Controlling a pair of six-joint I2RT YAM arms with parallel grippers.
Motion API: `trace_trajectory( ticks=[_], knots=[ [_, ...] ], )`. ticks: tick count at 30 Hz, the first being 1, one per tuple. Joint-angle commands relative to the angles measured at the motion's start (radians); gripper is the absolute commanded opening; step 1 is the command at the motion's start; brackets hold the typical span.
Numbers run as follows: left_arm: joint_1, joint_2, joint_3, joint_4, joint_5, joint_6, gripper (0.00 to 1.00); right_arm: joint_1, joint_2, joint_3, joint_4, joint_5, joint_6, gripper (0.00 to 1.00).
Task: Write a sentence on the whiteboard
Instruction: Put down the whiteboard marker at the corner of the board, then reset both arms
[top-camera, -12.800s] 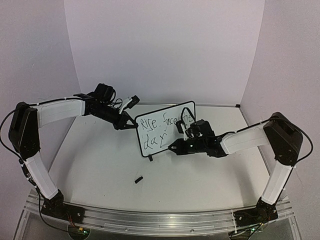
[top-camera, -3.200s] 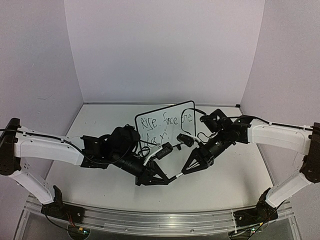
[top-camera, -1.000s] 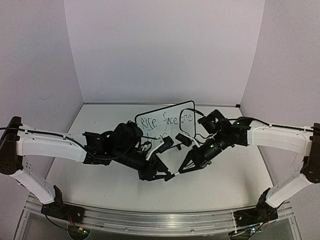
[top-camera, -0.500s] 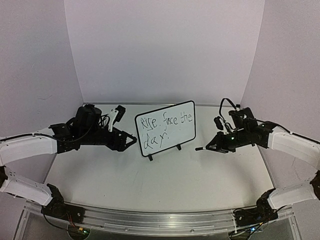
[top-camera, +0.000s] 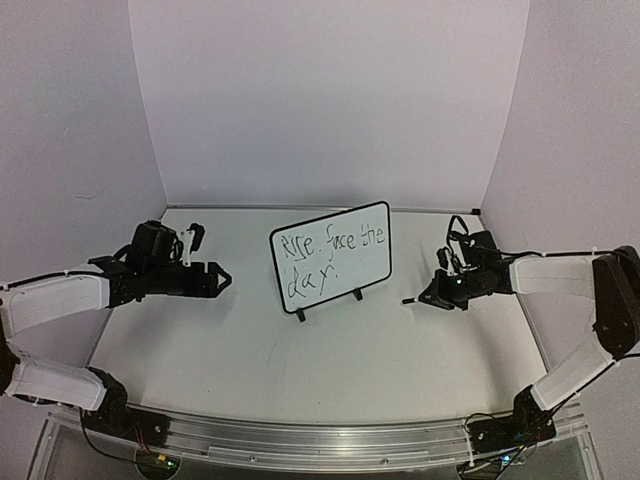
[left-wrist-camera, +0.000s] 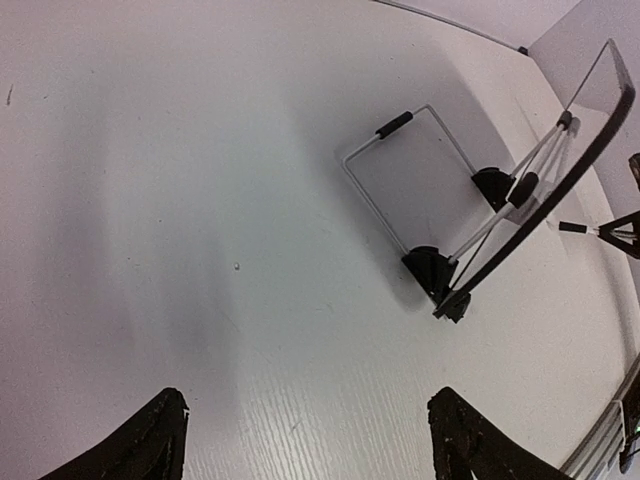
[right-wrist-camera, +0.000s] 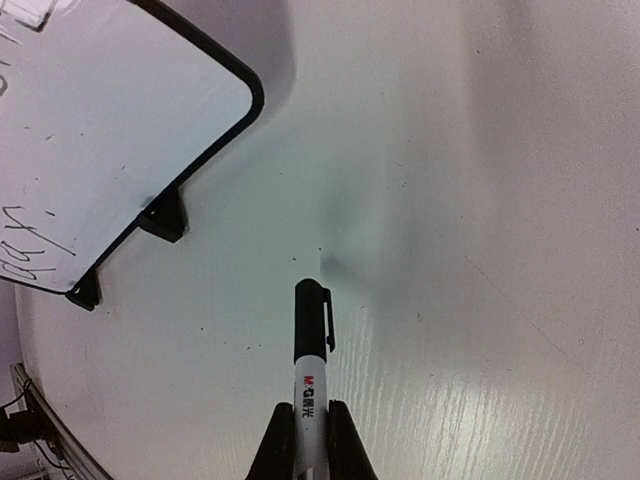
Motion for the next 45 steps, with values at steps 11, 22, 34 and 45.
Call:
trace_trajectory(
  ticks=[11,22,34,45],
  knots=[
    [0.056,-0.067,-0.058,0.045,-0.125,-0.049,0.86,-0.092,0.035,-0.025,0.053,-0.004,-0.057,0.56],
    [0.095,-0.073,-0.058,0.015,-0.242,-0.053,0.9,-0.132,-0.073,-0.023,-0.047,0.165,-0.108,0.98],
    [0.246,-0.018,-0.019,0.136,-0.323,0.023,0.94,-0.203,-0.379,-0.091,0.027,0.395,-0.174,0.98],
    [0.273,-0.034,-0.159,0.486,-0.555,0.219,0.98,-0.206,-0.685,-0.468,0.522,0.7,-0.26,0.98]
  ],
)
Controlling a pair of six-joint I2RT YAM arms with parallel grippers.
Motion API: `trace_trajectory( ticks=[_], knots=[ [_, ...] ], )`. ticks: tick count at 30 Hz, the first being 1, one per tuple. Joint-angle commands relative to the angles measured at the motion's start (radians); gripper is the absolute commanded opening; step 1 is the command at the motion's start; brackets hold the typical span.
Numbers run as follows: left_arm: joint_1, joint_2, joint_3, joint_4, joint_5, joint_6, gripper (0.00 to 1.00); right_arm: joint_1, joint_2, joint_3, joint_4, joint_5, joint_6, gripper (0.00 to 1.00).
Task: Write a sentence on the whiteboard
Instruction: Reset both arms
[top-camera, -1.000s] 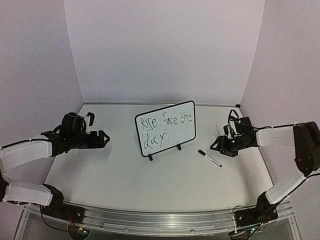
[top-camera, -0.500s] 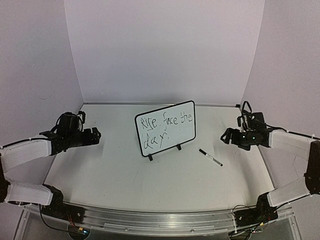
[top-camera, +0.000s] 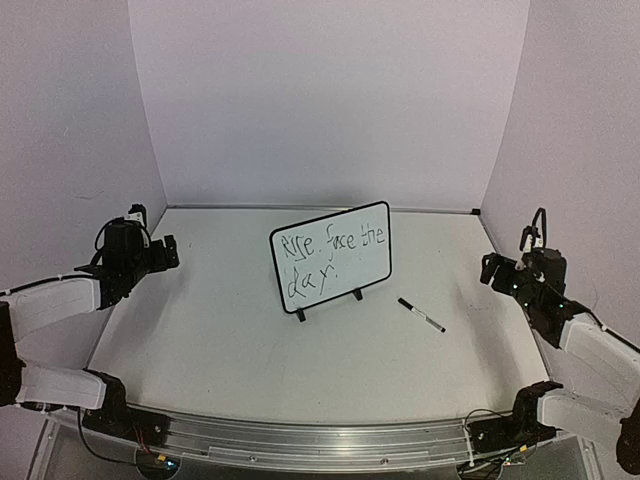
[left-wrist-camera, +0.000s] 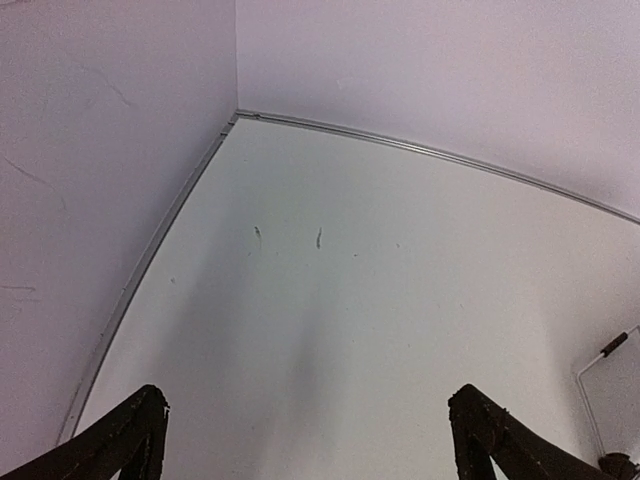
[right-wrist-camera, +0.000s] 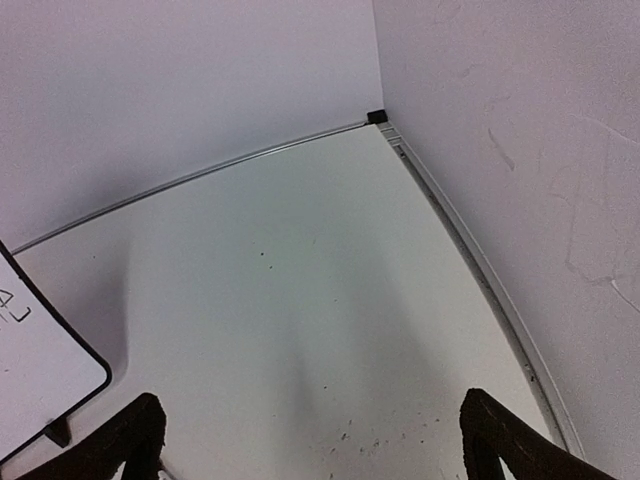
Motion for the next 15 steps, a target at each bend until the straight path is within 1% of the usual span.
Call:
trace_trajectory(
  ticks=[1,3,6,9,15],
  knots=[
    [0.002,-0.01,-0.104,0.254,-0.116,0.119,0.99,-0.002,-0.076,-0.165,0.282,0.174,-0.079,0.98],
    [0.002,-0.012,-0.164,0.339,-0.125,0.126,0.99,-0.002,-0.085,-0.211,0.331,0.207,-0.102,0.98],
    [0.003,-0.009,-0.225,0.407,-0.152,0.116,1.0,-0.002,-0.071,-0.27,0.411,0.231,-0.121,0.98],
    [0.002,0.007,-0.242,0.42,-0.198,0.107,1.0,-0.002,-0.04,-0.291,0.463,0.254,-0.133,0.98],
    [0.002,0.049,-0.216,0.403,-0.229,0.089,0.99,-0.002,0.029,-0.267,0.475,0.237,-0.134,0.98]
  ],
)
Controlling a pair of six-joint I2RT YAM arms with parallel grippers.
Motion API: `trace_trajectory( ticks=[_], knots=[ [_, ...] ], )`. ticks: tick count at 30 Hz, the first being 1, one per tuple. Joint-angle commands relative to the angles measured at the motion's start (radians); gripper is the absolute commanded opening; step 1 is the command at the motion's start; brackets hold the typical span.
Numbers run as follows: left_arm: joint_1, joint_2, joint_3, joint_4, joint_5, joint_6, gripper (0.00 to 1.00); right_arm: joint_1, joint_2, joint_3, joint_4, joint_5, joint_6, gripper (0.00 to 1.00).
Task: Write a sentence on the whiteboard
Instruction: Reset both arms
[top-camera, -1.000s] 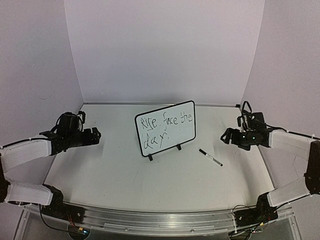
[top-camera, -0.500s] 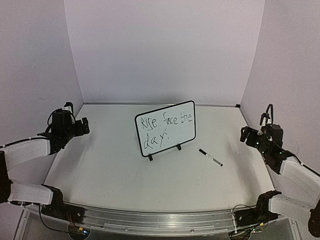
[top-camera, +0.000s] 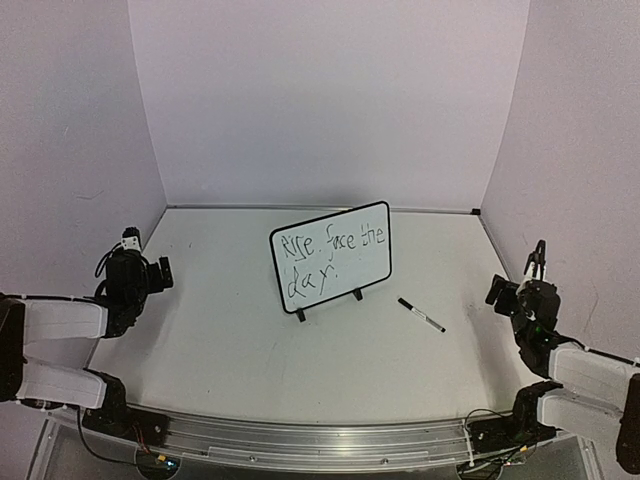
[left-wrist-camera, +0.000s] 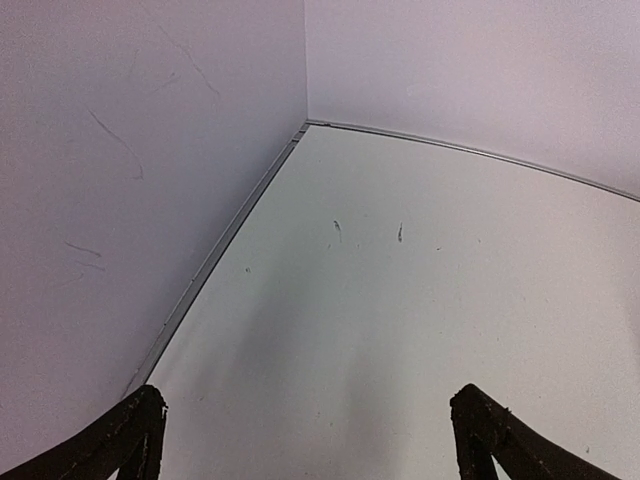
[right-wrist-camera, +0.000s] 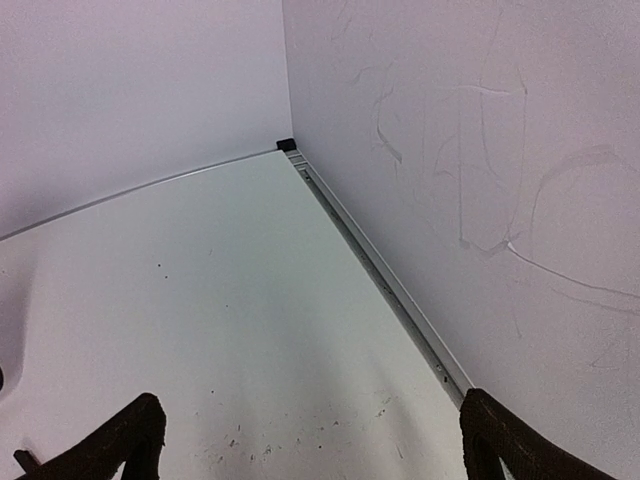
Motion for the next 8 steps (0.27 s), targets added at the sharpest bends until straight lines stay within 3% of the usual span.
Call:
trace_trajectory(
  ticks=[1,8],
  knots=[
    [0.002,0.028,0.032,0.049,-0.059,-0.005,0.99,-0.002,0.041,0.026,0.079,0.018,-0.017,0.98],
    [0.002,0.017,0.017,0.068,-0.05,-0.001,0.99,-0.002,0.02,0.018,0.079,0.017,-0.014,0.98]
  ],
)
